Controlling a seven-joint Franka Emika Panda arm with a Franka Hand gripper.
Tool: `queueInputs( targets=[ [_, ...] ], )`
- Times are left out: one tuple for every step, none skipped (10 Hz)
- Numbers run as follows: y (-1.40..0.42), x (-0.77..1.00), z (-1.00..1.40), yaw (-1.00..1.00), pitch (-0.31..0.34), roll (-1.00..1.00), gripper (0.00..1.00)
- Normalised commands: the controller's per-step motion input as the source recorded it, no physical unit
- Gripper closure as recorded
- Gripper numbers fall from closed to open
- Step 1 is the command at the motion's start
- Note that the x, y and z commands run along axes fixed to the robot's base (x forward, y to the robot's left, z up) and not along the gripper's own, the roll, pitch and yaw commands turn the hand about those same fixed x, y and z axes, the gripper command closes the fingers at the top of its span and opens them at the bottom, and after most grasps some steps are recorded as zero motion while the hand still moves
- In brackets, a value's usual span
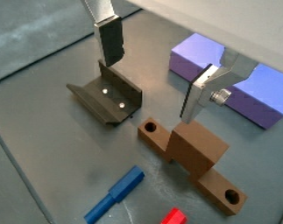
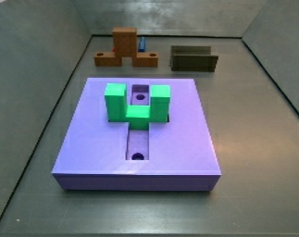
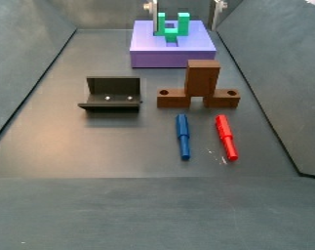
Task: Pick up the brown object. Move up. Move to above the board. Insert the brown object.
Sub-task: Pick up the brown object.
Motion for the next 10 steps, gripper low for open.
queueInputs(
  targets=[
    [0.00,0.00,0.00,0.00,0.000,-0.03,0.00],
    [-0.07,0.00,0.00,0.00,0.000,-0.03,0.00],
    [-0.50,0.00,-0.14,0.00,0.000,0.00,0.00],
    [-0.68,-0.09,-0.28,0.00,-0.006,0.00,0.00],
    [-0.60,-0.17,-0.39,0.00,-0.031,-0.06,0.00],
    [-0.31,-0.32,-0.52,0.00,-0.009,-0.10,0.00],
    [-0.08,-0.41,-0.63,0.00,0.000,-0.09,0.00],
    [0.00,-0.41,-0.66,0.00,0.000,-0.11,0.00],
    [0.00,-0.36,-0.51,-0.01,0.000,-0.03,0.00],
    [0.00,-0.27,-0.39,-0.03,0.000,0.00,0.00]
  ],
)
